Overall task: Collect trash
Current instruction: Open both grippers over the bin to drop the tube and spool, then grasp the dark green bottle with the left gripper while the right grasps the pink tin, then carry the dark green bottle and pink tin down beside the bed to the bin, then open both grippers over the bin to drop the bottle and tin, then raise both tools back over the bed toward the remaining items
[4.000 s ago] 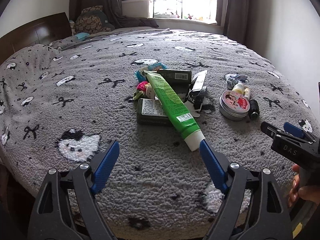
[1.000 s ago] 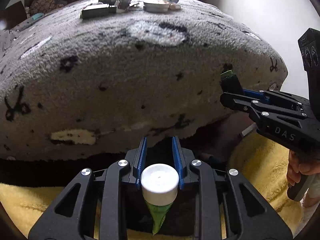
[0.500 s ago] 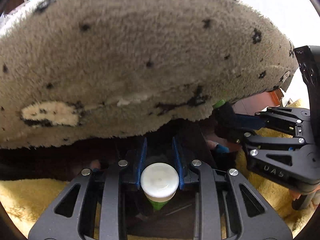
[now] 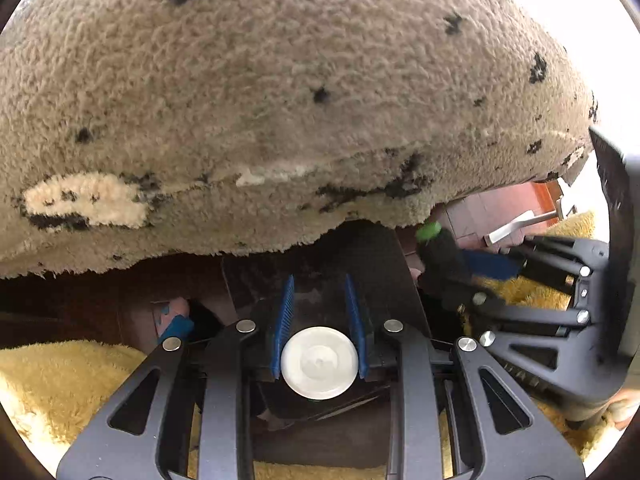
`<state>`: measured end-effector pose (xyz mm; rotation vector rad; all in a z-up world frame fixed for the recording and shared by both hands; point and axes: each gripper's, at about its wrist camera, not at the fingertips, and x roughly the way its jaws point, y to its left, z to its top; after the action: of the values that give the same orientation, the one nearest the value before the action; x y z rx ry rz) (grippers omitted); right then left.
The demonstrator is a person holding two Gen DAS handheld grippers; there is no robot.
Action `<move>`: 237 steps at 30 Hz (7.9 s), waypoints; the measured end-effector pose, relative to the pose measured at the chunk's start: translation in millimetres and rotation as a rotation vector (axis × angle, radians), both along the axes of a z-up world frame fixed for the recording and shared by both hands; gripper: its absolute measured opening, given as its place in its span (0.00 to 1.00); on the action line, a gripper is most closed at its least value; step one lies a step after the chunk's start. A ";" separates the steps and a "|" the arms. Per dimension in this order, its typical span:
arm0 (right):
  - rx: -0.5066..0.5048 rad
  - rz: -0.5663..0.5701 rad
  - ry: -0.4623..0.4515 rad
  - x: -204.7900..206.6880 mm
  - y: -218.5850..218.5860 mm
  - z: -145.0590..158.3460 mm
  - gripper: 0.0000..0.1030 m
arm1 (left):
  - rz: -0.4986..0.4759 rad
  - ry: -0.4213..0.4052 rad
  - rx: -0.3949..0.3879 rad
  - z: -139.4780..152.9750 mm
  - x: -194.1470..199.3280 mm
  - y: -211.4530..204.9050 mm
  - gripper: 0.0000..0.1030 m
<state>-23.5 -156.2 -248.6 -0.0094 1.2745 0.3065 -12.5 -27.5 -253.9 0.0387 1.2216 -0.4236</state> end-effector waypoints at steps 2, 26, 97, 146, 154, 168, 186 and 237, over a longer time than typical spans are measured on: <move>0.001 -0.004 0.016 -1.0 0.5 -4.6 0.28 | 0.002 0.010 0.000 2.1 4.5 -0.3 0.24; -0.035 -0.132 -0.156 9.6 -55.0 67.2 0.82 | 0.090 -0.205 0.032 108.2 19.5 41.3 0.80; -0.015 -0.169 -0.464 220.7 -66.2 184.8 0.69 | 0.168 -0.395 0.104 166.5 247.4 5.8 0.78; 0.103 -0.156 -0.440 -6.6 -61.9 149.9 0.69 | -0.004 -0.215 -0.066 103.1 -19.4 2.6 0.78; 0.102 -0.145 -0.316 -3.1 -55.0 108.7 0.69 | -0.026 -0.108 -0.026 59.3 -20.1 -0.8 0.78; 0.162 -0.164 -0.067 12.0 -47.3 34.3 0.69 | 0.001 0.130 -0.019 -12.2 -7.4 1.3 0.78; 0.186 -0.113 0.058 16.9 -17.9 -3.4 0.69 | -0.002 0.146 0.017 -30.1 -12.2 -1.0 0.78; 0.057 -0.200 -0.358 18.6 -78.9 149.6 0.87 | 0.047 -0.280 -0.059 135.8 9.9 30.7 0.92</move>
<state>-4.9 -235.1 -99.0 0.1073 0.9028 0.1593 -2.7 3.2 -118.1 0.0185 0.9324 -0.3986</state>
